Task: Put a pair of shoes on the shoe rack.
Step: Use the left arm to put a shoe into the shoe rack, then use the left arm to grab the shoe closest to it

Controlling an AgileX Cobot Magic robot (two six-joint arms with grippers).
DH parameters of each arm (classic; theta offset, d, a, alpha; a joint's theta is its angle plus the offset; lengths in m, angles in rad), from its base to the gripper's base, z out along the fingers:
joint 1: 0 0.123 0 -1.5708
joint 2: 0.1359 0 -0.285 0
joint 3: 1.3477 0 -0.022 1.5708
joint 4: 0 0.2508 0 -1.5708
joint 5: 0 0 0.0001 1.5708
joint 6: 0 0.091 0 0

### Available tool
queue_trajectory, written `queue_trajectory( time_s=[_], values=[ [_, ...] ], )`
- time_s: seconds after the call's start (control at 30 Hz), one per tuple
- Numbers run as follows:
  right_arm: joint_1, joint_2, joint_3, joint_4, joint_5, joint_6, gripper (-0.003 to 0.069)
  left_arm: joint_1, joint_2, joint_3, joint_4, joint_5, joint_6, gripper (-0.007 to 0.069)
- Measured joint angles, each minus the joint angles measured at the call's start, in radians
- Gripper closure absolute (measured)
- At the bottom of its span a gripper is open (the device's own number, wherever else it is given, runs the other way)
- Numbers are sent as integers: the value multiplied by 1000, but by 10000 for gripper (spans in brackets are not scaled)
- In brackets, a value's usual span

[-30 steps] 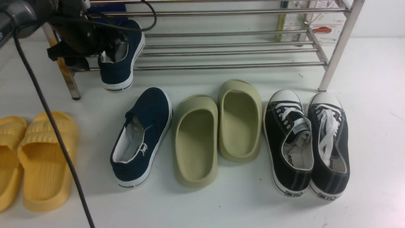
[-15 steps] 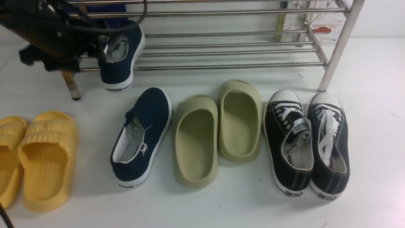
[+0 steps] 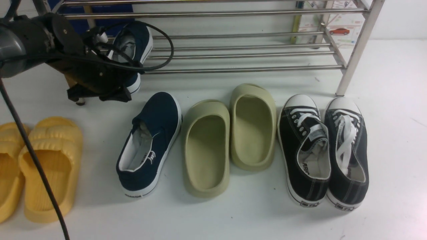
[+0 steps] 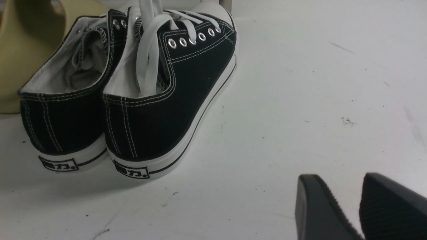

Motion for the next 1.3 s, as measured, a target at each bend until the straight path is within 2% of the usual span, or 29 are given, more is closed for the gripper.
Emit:
queue_trajectory(
  time_s=[0.33,0.73,0.83,0.93,0.97,1.0,1.07,1.17,1.3],
  values=[
    [0,0,0,0,0,0,421,-1,81,-158,44,69,-18,638],
    [0,0,0,0,0,0,421,-1,99,-182,55,103,-23,629],
    [0,0,0,0,0,0,421,-1,71,-182,63,128,-23,541],
    [0,0,0,0,0,0,421,0,6,-176,72,163,-23,414],
    [0,0,0,0,0,0,421,0,1,-174,74,164,-23,396],
    [0,0,0,0,0,0,421,0,-61,-150,86,168,-15,324],
    [0,0,0,0,0,0,421,0,-143,-100,110,164,6,264],
    [0,0,0,0,0,0,421,0,-270,2,134,117,22,224],
    [0,0,0,0,0,0,421,0,-420,194,160,50,20,214]
  ],
)
